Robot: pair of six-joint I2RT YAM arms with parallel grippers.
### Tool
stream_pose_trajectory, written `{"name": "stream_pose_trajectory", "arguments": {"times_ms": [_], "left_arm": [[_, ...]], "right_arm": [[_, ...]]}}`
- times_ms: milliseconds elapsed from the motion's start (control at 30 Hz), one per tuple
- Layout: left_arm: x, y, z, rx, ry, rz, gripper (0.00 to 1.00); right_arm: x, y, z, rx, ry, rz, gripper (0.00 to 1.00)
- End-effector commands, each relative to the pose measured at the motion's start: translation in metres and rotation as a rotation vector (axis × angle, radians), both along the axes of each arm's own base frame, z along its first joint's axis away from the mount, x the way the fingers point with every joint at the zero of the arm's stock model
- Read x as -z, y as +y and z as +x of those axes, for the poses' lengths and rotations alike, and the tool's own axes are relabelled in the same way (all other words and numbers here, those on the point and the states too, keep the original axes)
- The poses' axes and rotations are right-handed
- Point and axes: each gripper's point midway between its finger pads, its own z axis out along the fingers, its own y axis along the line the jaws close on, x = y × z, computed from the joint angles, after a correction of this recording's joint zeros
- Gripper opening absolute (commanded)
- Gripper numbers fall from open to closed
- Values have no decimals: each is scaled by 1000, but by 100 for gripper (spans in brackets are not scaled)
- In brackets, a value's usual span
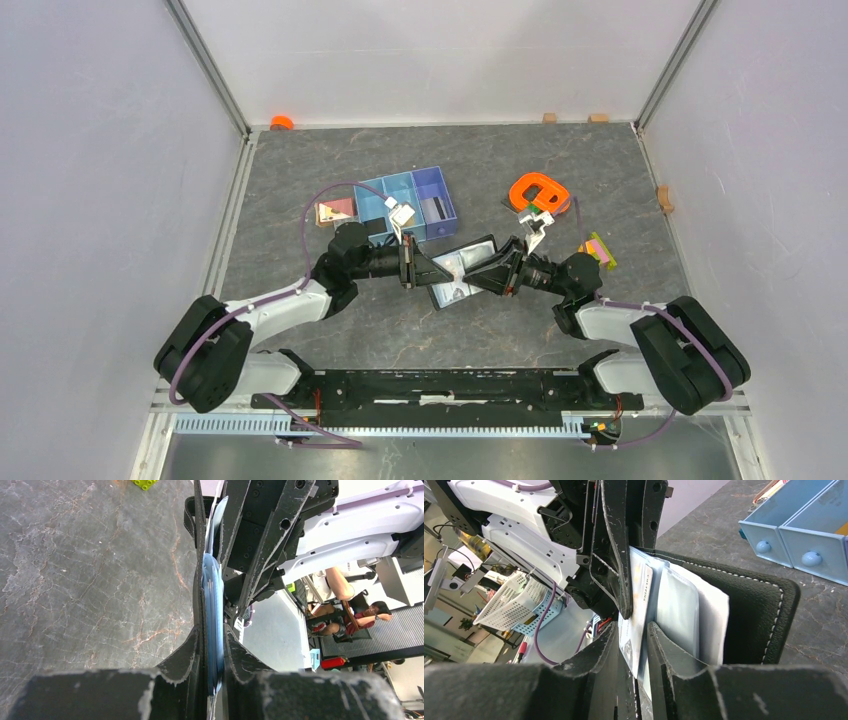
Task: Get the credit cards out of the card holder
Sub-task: Remove the credit card from the card holder.
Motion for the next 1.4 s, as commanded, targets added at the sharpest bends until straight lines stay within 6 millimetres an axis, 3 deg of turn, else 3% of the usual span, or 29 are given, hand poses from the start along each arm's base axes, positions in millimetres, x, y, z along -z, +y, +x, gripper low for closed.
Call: {"name": "stream_pose_trajectory", "arguments": {"times_ms": [0, 100, 167, 300, 500, 633, 1100, 1367], "left_arm": [[-42, -10, -7, 59, -102, -129, 7], [-42, -10, -7, 60, -101, -128, 7], [-43, -10, -7, 60, -104, -130, 7], [-42, -10, -7, 60, -103, -129, 7], [-41, -10, -6, 51, -100, -125, 12], [-41, -10, -6, 51, -96, -124, 20], [-40, -9, -4, 41, -91, -122, 21], [-39, -8, -2, 31, -85, -117, 33]], "right_arm": [[-16, 14, -24, -139, -70, 22, 32], [-10, 17, -22, -141, -61, 0, 33], [0, 19, -15, -120, -42, -40, 26], [15, 20, -6, -86, -36, -113, 25], [12, 20, -5, -82, -49, -109, 0], [14, 13, 1, -40, -35, -110, 0], [13, -9, 16, 44, 25, -63, 0], [11, -14, 18, 64, 17, -64, 0]]}}
